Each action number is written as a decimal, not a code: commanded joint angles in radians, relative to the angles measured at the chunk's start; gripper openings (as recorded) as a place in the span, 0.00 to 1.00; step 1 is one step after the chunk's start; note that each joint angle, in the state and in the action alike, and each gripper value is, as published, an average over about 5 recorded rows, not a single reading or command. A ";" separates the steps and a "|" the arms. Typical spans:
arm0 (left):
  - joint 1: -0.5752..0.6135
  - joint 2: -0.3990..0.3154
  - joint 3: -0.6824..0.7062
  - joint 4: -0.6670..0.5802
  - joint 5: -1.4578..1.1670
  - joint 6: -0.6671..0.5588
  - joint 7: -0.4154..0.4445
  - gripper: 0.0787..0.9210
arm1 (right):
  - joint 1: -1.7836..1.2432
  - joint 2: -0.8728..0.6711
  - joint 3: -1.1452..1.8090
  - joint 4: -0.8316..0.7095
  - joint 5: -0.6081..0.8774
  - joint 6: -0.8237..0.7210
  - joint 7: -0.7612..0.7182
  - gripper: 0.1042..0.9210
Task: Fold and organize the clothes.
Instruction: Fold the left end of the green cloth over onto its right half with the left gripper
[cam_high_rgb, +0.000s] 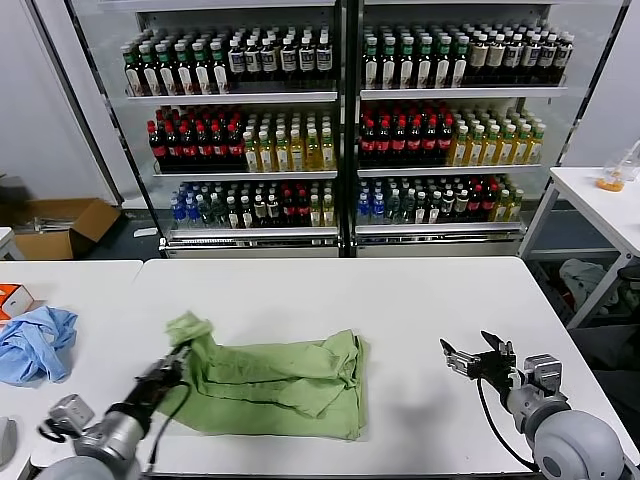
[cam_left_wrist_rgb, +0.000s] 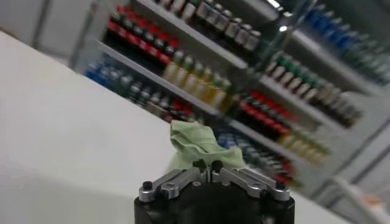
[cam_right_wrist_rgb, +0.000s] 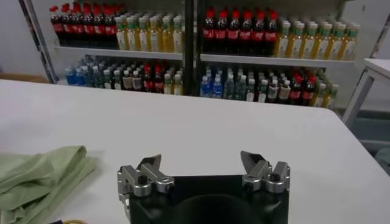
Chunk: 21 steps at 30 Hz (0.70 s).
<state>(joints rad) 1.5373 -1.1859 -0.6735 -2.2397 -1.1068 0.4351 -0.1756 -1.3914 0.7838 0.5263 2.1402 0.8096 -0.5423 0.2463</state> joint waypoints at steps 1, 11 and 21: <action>-0.107 -0.120 0.304 0.048 -0.126 -0.006 0.013 0.02 | 0.006 0.000 -0.005 -0.002 -0.002 0.000 0.000 0.88; -0.232 -0.181 0.469 0.233 -0.019 -0.021 -0.006 0.02 | 0.015 0.003 -0.014 -0.007 -0.004 0.001 0.000 0.88; -0.230 -0.186 0.524 0.233 0.050 -0.010 0.062 0.16 | 0.018 0.006 -0.013 -0.011 -0.007 0.003 0.000 0.88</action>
<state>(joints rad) 1.3578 -1.3421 -0.2622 -2.0615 -1.1137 0.4207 -0.1593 -1.3741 0.7897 0.5121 2.1293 0.8033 -0.5397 0.2457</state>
